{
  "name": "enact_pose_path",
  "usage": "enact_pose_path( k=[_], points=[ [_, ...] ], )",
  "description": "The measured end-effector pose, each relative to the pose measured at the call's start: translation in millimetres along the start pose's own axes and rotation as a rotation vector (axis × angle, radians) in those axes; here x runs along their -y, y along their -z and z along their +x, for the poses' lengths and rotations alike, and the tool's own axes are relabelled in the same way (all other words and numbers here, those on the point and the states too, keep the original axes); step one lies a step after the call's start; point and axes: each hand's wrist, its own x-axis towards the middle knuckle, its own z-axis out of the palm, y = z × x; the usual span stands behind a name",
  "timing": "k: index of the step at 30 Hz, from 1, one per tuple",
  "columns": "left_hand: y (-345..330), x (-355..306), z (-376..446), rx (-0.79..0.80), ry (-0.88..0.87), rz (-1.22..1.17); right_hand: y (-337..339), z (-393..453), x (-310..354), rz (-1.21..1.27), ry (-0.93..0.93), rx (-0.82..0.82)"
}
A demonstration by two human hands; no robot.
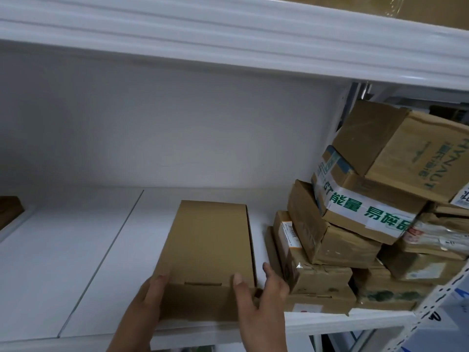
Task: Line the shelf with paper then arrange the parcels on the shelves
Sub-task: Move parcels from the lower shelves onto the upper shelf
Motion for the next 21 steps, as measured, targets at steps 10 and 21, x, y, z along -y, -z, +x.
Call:
enact_pose_path(
  k=[10,21],
  points=[
    [44,-5,-2,-0.012,0.175,-0.324,-1,5,21,0.557,-0.634,0.199],
    [106,-5,-9,0.066,0.286,-0.612,-31,-38,42,0.513,-0.478,0.309]
  ],
)
